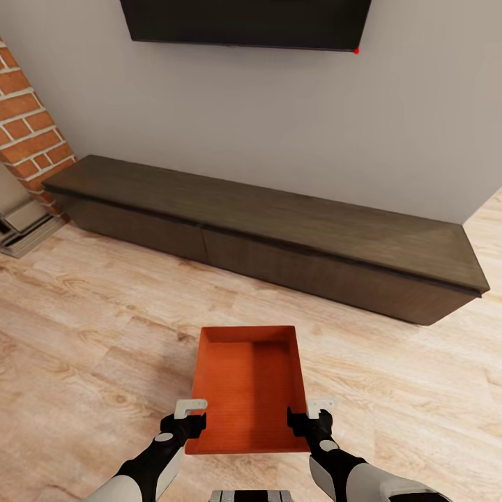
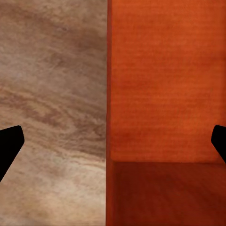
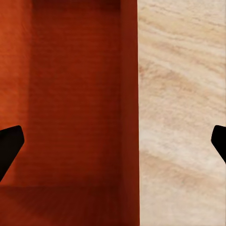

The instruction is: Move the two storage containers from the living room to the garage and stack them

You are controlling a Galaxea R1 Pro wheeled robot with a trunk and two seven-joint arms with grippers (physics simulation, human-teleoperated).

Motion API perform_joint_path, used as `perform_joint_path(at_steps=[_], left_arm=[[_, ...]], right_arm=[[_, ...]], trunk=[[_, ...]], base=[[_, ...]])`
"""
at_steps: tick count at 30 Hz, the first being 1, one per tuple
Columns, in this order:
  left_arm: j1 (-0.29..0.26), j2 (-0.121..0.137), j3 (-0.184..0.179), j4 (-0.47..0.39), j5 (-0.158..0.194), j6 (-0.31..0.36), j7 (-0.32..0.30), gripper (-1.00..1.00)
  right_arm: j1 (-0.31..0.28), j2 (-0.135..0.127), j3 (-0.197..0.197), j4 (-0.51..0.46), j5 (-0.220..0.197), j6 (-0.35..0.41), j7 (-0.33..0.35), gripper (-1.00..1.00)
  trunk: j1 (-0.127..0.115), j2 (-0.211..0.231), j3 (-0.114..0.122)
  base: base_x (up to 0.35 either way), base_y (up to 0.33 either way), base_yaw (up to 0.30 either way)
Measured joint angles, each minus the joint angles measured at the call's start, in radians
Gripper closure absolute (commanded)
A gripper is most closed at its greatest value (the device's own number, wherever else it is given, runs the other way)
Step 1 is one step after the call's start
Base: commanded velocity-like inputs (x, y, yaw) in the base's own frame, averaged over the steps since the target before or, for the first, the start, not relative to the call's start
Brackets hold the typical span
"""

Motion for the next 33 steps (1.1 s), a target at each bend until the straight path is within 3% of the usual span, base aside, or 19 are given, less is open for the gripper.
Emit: perform_joint_path(at_steps=[22, 33], left_arm=[[0.0, 0.002, 0.001, -0.002, -0.001, -0.001, 0.001, -1.0], [0.0, 0.003, 0.001, -0.002, -0.002, -0.002, 0.001, -1.0]], right_arm=[[0.0, 0.0, 0.0, 0.0, -0.001, 0.001, 0.0, -1.0], [0.0, 0.0, 0.0, 0.0, -0.001, 0.001, 0.0, -1.0]], trunk=[[0.084, -0.154, -0.069], [0.084, -0.154, -0.069]], base=[[0.0, 0.0, 0.0], [0.0, 0.0, 0.0]])
